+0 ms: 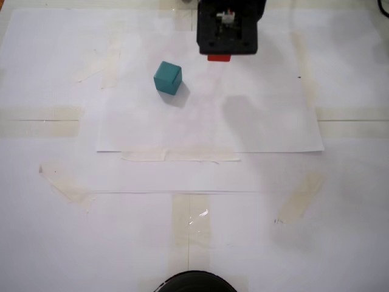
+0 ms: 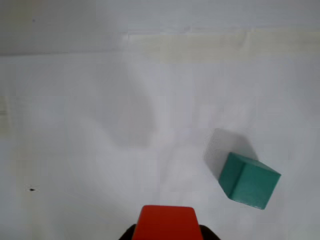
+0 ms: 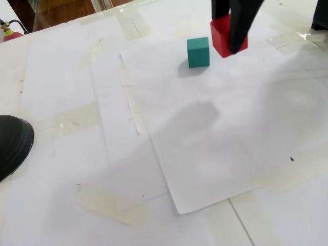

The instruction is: Put the red cube on the top of the blue cube.

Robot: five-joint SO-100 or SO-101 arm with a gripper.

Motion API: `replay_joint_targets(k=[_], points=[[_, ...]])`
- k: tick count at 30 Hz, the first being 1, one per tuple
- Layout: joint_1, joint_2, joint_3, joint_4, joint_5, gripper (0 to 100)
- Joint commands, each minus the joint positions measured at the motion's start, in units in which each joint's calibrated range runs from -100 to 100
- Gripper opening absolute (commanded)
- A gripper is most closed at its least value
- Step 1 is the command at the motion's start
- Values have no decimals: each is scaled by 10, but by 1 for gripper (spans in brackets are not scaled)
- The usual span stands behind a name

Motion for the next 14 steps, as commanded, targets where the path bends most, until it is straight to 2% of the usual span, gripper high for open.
replay_joint_targets(k=[1, 14], points=[[33, -4, -67, 20, 4, 10], [102, 18, -67, -5, -3, 10]])
